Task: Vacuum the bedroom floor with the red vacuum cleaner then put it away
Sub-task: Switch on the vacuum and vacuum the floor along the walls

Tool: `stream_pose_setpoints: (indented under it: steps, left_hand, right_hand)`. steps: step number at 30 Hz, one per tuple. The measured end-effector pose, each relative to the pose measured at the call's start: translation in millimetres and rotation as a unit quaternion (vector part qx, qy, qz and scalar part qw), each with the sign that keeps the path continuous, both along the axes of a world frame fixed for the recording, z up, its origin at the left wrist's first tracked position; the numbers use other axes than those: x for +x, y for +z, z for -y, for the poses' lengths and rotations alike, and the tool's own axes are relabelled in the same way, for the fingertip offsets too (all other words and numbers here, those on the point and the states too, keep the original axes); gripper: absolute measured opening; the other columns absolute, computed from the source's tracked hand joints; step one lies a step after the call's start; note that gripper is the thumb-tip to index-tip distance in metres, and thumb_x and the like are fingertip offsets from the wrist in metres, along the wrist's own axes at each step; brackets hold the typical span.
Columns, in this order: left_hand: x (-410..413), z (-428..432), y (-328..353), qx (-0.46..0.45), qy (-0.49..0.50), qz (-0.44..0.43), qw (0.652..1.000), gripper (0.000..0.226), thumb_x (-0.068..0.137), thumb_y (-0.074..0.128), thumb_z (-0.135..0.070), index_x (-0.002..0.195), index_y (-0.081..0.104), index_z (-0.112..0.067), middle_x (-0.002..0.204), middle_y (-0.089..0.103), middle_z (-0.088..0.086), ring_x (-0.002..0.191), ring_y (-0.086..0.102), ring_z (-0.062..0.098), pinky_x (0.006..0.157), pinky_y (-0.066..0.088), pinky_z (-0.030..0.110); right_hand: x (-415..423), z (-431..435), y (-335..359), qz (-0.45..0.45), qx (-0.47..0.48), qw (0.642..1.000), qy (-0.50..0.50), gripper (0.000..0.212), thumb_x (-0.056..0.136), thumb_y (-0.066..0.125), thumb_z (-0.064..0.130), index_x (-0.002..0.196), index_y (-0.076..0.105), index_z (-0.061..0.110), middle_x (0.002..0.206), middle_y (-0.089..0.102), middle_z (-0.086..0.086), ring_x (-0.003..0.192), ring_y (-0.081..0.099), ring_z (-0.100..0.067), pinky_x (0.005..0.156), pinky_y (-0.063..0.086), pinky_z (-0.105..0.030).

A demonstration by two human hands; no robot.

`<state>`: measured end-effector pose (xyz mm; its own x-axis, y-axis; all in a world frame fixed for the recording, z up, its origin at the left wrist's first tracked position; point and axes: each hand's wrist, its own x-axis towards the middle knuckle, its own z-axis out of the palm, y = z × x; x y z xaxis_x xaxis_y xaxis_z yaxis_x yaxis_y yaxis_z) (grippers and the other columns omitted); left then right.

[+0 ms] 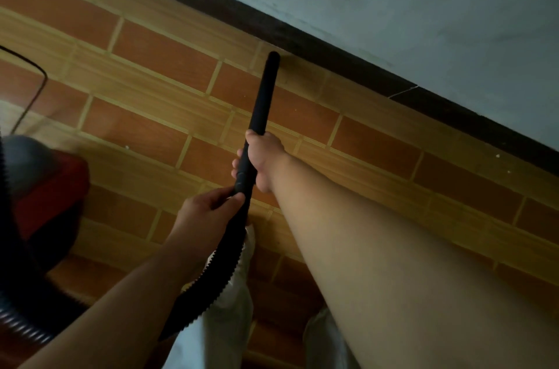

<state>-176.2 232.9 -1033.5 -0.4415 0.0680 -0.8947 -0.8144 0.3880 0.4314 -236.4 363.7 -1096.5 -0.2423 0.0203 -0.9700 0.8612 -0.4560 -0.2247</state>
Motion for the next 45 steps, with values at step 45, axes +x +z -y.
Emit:
stream_pose_setpoints:
  steps: [45]
  left_hand:
    - [-43,67,-16,0.037,0.146,-0.026,0.988,0.026,0.098,0.064,-0.021,0.124,0.067,-0.018,0.089,0.077,0.012,0.082,0.076,0.029,0.071,0.065,0.043]
  right_hand:
    - [-73,88,-13,-0.067,0.040,0.990,0.116,0.038,0.111,0.039,0.031,0.148,0.038,0.019,0.086,0.053,-0.008,0.065,0.054,-0.019,0.066,0.052,-0.036]
